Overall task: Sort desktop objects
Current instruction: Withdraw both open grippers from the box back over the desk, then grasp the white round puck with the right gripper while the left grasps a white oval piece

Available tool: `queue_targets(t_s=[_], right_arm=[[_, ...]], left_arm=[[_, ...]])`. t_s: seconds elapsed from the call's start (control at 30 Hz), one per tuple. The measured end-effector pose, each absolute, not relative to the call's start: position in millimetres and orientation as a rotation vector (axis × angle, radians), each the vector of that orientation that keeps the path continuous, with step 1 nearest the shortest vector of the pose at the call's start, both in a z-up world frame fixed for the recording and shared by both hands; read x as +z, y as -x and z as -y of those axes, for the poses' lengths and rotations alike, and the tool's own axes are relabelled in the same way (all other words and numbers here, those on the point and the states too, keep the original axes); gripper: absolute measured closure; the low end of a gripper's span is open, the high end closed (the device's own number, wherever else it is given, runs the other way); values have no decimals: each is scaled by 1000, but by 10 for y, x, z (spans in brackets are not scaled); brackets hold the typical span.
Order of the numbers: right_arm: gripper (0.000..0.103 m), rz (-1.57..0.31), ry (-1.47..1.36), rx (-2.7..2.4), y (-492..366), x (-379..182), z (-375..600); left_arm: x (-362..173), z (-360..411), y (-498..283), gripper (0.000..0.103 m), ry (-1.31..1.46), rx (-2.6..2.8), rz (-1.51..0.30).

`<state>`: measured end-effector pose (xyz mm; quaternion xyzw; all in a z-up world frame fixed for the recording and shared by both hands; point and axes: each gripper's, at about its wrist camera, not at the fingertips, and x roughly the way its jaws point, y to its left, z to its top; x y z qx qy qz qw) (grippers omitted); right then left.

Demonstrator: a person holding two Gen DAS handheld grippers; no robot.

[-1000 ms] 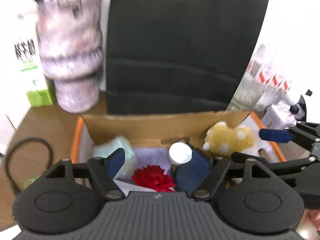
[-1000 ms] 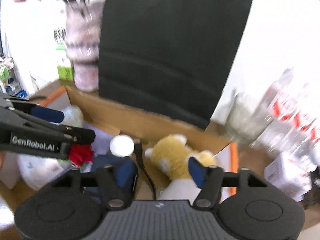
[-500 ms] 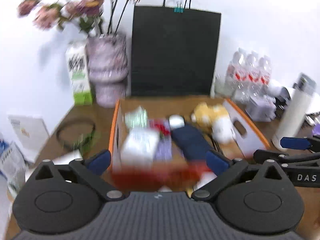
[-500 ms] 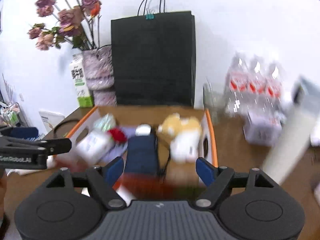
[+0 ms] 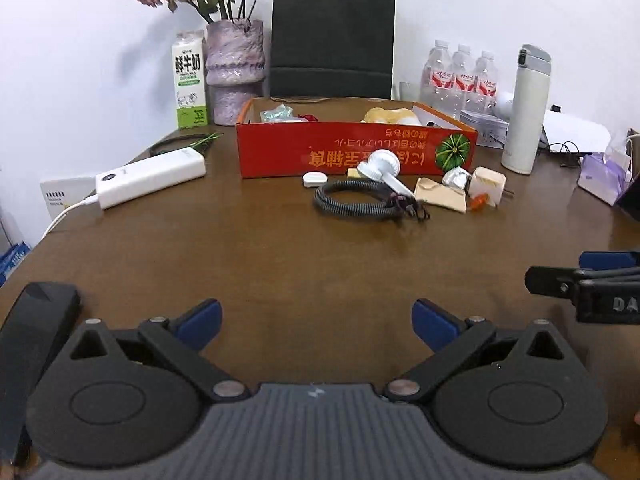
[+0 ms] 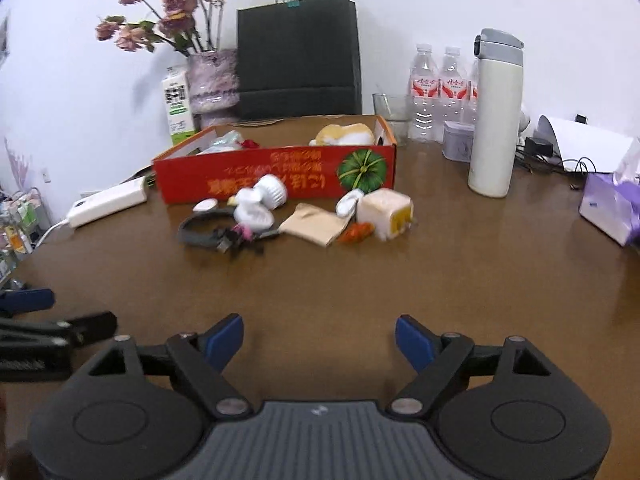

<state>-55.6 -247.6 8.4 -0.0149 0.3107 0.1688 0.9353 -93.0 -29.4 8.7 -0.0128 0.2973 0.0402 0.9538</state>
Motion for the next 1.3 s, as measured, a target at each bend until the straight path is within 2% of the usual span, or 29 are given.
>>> queue_targets(t_s=[0.07, 0.37, 0.57, 0.77, 0.9, 1.03, 1.1, 1.13, 1.17, 1.23, 1.3], right_arm=[[15, -620, 53, 369, 677, 77, 2479], [14, -561, 39, 370, 970, -9, 2455], [15, -575, -18, 390, 908, 20, 2529], [16, -555, -110, 429, 525, 270, 2598], [24, -531, -76, 424, 89, 444, 2408], [29, -560, -67, 505, -402, 494, 2121], [37, -590, -82, 578, -691, 415, 1988], [46, -615, -96, 605, -817, 368, 1944], [50, -645, -106, 625, -937, 314, 1897], [51, -689, -97, 649, -1115, 201, 1796], [60, -718, -67, 637, -1207, 79, 1703]], left_arm=[[49, 316, 1009, 0, 11, 70, -594], [-38, 377, 1009, 0, -32, 69, -616], [27, 278, 977, 0, 7, 25, -585], [310, 80, 511, 1, 37, 27, -531], [382, -18, 27, 13, 19, 15, -538], [343, -187, -545, 16, 74, 20, -593], [280, -256, -821, 18, 118, 6, -622], [241, -269, -948, 21, 117, -2, -637], [190, -265, -1067, 27, 106, 11, -654], [81, -227, -1224, 35, 69, 1, -682], [-17, -195, -1296, 56, 56, -4, -714]])
